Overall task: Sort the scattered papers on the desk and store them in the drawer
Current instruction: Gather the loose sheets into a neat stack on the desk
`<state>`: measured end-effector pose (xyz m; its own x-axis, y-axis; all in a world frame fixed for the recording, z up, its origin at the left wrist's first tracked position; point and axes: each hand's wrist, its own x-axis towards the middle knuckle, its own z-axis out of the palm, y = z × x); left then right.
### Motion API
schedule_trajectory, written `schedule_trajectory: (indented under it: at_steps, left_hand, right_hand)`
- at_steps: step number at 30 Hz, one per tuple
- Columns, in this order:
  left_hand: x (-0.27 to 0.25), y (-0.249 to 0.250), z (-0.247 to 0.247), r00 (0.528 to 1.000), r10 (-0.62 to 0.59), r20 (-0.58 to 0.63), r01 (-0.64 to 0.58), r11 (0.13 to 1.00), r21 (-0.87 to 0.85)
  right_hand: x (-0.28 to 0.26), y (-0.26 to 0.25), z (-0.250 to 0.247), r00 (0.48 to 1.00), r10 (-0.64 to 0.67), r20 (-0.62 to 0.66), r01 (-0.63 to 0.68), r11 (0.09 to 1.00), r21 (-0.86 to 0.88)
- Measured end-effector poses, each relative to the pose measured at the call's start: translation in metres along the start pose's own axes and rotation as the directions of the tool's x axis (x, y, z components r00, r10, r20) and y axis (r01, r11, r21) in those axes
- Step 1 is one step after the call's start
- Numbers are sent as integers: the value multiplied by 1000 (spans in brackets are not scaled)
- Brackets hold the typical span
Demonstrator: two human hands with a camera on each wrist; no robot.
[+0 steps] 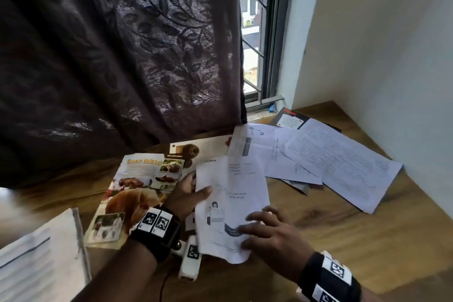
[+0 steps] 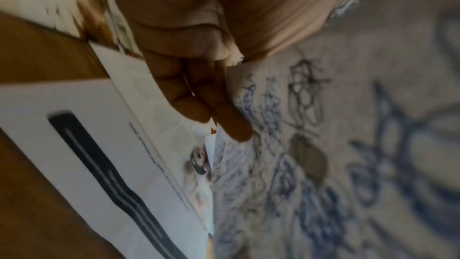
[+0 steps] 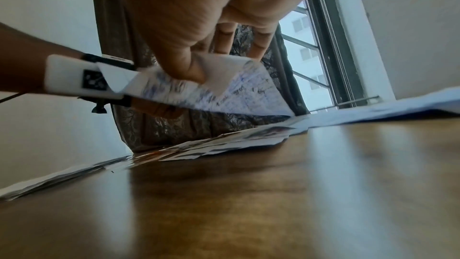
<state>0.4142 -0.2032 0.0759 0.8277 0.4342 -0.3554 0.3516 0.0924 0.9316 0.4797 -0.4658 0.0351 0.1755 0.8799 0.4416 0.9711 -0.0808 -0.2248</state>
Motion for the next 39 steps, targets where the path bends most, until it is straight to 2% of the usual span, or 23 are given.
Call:
schedule_trajectory:
  at_steps: [3,5,6,7,8,10,11,12,13,14,17,20,22,25,29,34,39]
  left_hand:
    - [-14,-7,-23,991,127,-47,-125,991,39]
    - [-31,-10,-42,983,163,-85,-164,986,-2]
    - [-41,-14,-54,980,171,-106,-175,984,-32]
    - [-50,-15,-63,977,170,-126,-178,983,-54]
    - [-61,-17,-73,975,173,-137,-183,981,-64]
    - [-83,-22,-95,971,184,-154,-192,981,-36]
    - [-93,-26,-108,967,188,-171,-195,980,-27]
    - [-105,-32,-123,961,192,-196,-202,979,-28]
    - [-116,-36,-137,957,193,-217,-205,978,-32]
    - [-127,-39,-149,952,201,-232,-214,976,-32]
    - [-160,-56,-194,929,210,-304,-229,973,-28]
    - [-193,-80,-244,883,134,-450,-161,987,-21]
    - [-215,-101,-276,851,121,-511,-160,987,-33]
    - [-239,-133,-319,833,129,-538,-159,987,-9]
    - [-246,-163,-353,836,207,-509,-87,964,250]
    - [-239,-191,-387,865,158,-477,-14,957,291]
    - [-234,-211,-408,903,150,-402,43,901,431]
  right_hand:
    - [8,-2,8,979,203,6,-203,979,31]
    - [17,-2,14,910,414,-6,-405,893,198]
    - [24,-4,18,849,527,22,-503,796,336]
    - [31,-5,23,769,633,88,-586,644,492]
    - [42,-10,26,683,703,200,-642,446,624]
    - [66,-24,39,515,714,473,-704,39,709]
    - [78,-33,48,470,667,579,-714,-98,693]
    - [92,-45,58,456,610,648,-721,-173,670]
    - [104,-56,69,466,566,680,-731,-187,656]
    - [117,-67,77,490,544,681,-738,-158,656]
    - [157,-107,92,575,508,642,-766,59,640]
    - [190,-145,107,654,448,610,-749,271,604]
    - [207,-169,124,656,415,631,-755,379,536]
    - [224,-200,154,625,388,677,-763,485,427]
    - [238,-228,177,602,414,683,-776,504,379]
    - [250,-248,198,605,466,646,-762,574,300]
    - [245,-256,220,557,557,616,-803,550,228]
